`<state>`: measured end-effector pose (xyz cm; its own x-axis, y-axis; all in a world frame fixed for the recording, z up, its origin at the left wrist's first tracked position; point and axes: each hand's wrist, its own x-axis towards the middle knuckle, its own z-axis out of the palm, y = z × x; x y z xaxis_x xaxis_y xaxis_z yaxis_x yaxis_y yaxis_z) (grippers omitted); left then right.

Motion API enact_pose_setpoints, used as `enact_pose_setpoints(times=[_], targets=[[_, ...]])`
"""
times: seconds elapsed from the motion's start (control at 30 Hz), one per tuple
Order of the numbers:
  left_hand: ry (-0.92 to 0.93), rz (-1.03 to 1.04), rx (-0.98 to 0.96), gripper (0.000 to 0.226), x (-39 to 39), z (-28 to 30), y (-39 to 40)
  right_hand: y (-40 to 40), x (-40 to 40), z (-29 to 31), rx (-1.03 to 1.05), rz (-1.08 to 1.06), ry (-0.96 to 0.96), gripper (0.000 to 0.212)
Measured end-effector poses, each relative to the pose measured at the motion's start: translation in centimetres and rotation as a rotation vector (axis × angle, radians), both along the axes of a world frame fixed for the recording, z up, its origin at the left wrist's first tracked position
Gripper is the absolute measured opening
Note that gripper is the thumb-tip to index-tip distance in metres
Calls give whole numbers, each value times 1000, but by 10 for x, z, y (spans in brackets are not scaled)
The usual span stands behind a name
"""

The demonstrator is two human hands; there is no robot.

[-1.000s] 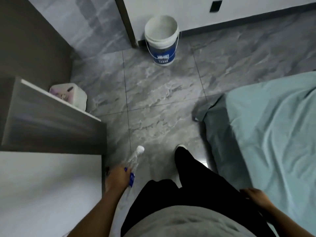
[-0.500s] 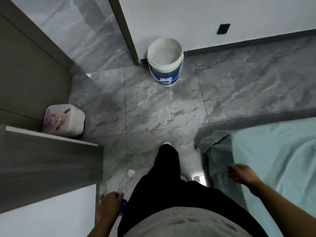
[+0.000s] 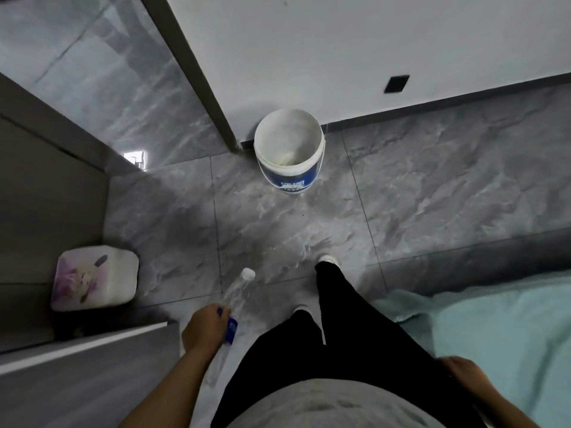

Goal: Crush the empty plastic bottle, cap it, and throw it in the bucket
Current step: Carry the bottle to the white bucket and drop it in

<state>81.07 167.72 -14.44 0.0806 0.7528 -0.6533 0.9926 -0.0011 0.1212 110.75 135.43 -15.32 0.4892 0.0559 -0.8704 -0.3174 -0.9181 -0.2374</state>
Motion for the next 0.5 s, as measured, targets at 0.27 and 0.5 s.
enact_pose_setpoints(times=[0.27,0.5], targets=[[64,61,-51,33,69,-8,56,133,126,-19,91,39,-16,33],[77,204,-186,41,81,-10,100,253,194,-19,172,139,-20,30]])
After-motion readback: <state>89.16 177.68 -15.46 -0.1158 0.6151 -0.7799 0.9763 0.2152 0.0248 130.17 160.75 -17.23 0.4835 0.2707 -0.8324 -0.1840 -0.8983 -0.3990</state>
